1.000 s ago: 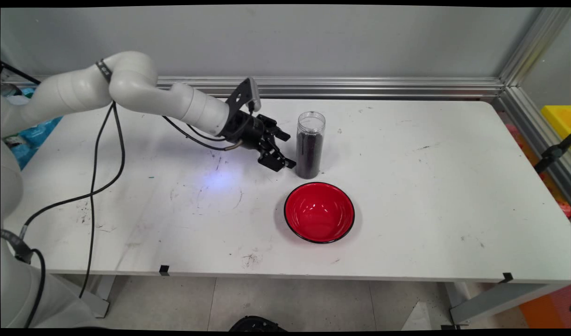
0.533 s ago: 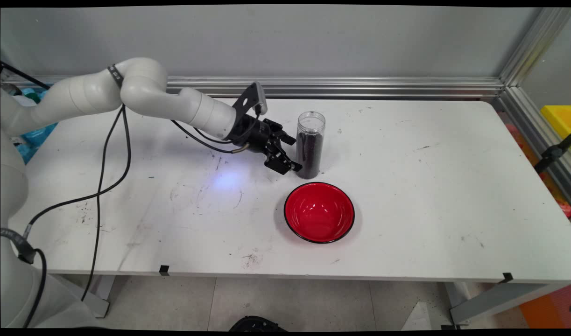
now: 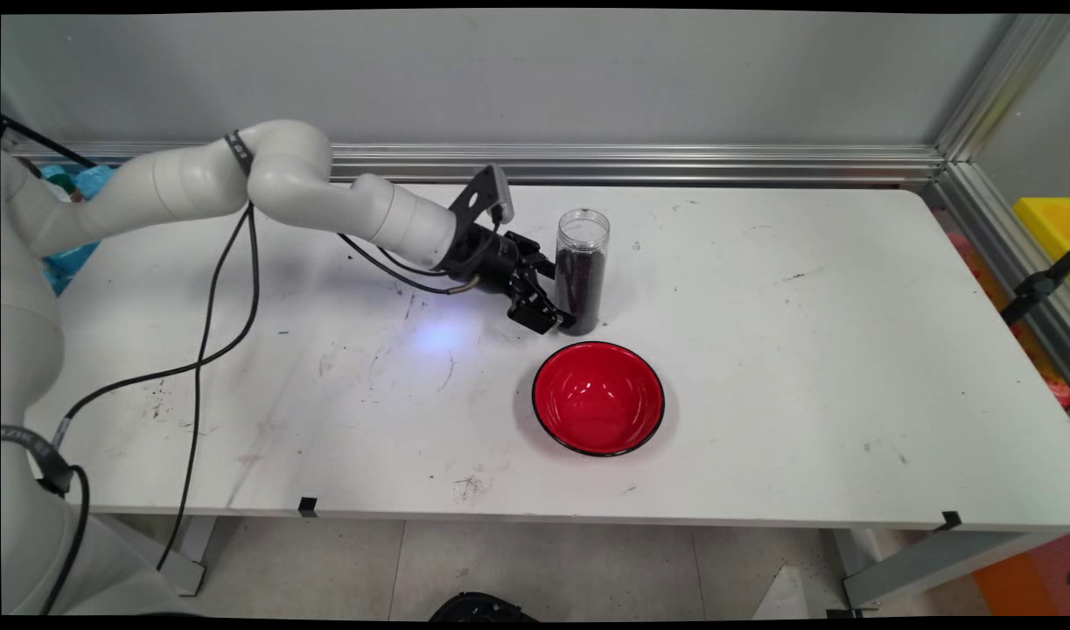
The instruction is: Pick up the black seasoning powder from the table, then pour the black seasoning powder in the red bowl
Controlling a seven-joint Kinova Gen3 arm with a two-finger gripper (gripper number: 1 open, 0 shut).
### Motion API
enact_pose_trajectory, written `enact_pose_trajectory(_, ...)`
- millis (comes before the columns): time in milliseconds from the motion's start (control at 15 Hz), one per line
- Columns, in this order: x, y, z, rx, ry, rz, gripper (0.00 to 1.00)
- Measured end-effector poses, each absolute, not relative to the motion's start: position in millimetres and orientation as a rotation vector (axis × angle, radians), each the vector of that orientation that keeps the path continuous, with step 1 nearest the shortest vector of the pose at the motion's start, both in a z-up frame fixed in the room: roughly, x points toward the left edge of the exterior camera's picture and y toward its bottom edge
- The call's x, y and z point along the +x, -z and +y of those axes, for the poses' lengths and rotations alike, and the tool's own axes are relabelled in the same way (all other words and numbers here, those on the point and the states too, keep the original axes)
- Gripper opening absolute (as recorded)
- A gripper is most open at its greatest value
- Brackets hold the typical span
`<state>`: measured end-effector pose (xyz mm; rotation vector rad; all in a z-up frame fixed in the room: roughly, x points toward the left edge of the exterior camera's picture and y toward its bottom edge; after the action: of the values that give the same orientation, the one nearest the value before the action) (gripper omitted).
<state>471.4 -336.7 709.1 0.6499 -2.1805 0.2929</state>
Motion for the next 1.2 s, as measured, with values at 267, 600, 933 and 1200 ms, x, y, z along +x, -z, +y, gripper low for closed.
enact_pose_trajectory(267,467,-702,-341,0.650,-0.290,-2.179,1.00)
enact_pose_trajectory(600,464,-697,-345,0.646,-0.280,-2.176,0.00)
enact_pose_trajectory(933,465,-698,-348,0.647,-0.276,-2.176,0.00)
enact_pose_trajectory(1200,465,-710,-353,0.646,-0.284,-2.177,0.00)
